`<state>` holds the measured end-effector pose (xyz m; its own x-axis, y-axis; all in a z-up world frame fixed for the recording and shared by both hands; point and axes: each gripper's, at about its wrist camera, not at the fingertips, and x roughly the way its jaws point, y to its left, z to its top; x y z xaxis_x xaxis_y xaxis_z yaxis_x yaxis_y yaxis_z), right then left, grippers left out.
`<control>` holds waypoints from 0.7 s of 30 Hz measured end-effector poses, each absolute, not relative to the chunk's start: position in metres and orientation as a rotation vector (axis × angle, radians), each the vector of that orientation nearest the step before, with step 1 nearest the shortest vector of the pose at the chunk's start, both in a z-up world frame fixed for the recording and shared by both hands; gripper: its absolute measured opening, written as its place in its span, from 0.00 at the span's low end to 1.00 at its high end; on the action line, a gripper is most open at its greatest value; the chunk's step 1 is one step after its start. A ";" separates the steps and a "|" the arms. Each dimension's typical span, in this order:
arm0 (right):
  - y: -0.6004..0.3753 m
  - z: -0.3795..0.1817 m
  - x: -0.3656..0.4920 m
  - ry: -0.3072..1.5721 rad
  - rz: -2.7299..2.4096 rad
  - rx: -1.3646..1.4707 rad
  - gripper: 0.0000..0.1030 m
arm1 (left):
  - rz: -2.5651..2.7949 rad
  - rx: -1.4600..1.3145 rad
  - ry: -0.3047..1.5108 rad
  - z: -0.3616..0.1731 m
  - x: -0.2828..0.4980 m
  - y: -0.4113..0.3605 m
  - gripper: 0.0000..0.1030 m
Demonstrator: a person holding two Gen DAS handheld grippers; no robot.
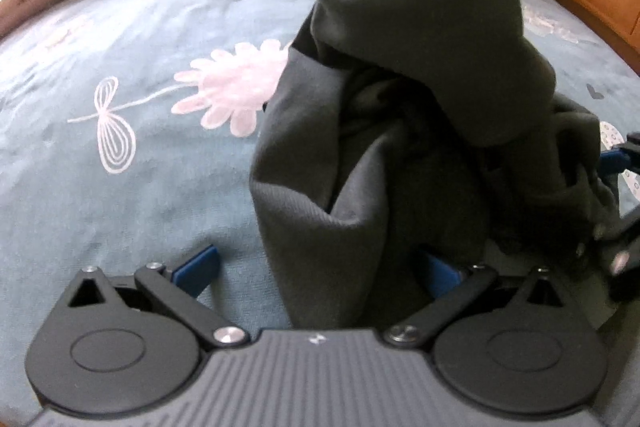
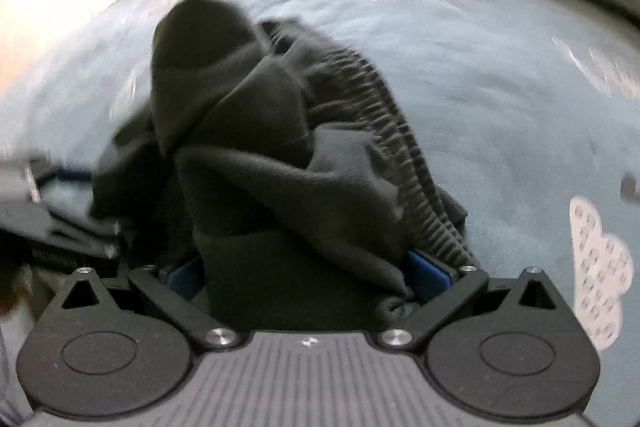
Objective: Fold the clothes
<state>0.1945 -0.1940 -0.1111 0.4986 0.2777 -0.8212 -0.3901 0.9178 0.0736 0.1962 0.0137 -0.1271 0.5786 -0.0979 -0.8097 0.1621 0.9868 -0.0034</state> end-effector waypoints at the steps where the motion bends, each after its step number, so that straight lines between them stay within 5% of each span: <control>1: -0.187 -0.114 0.193 0.964 0.400 -0.189 1.00 | -0.151 0.075 0.935 -0.127 0.196 0.014 1.00; 12: -0.167 -0.116 0.166 0.892 0.368 -0.323 1.00 | -0.145 0.083 0.966 -0.124 0.210 0.013 1.00; 21: -0.212 -0.048 0.169 0.826 0.515 -0.244 0.92 | -0.115 0.149 0.890 -0.087 0.201 0.008 1.00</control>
